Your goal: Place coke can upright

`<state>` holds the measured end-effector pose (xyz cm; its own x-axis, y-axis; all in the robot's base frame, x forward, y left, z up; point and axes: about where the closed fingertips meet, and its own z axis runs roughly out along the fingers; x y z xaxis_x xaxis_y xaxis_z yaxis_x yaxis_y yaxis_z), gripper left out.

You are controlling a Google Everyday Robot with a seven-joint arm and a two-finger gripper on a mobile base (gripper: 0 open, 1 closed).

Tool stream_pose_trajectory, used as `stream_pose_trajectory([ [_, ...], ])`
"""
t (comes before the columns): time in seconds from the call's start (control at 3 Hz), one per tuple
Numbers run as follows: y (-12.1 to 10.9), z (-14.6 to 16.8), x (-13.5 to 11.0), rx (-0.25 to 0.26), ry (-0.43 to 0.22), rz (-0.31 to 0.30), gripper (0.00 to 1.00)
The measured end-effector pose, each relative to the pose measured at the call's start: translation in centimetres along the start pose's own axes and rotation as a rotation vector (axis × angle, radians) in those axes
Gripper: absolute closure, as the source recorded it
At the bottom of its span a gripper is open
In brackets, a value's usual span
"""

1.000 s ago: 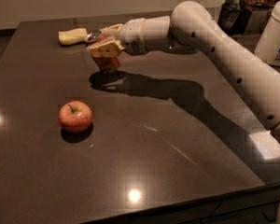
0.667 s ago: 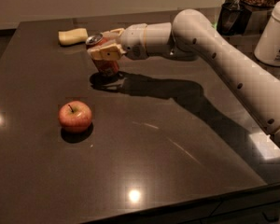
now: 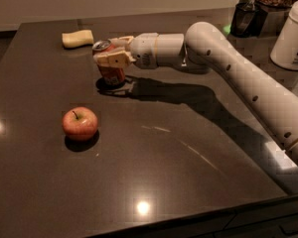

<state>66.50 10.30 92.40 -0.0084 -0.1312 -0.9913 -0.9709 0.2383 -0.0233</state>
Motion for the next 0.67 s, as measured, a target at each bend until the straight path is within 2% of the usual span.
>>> stream_pose_trajectory([
  [0.33,-0.06,-0.14,0.49,0.005,-0.043,0.036,0.58],
  [0.67,0.13,0.09,0.35,0.002,-0.055,0.041,0.26],
])
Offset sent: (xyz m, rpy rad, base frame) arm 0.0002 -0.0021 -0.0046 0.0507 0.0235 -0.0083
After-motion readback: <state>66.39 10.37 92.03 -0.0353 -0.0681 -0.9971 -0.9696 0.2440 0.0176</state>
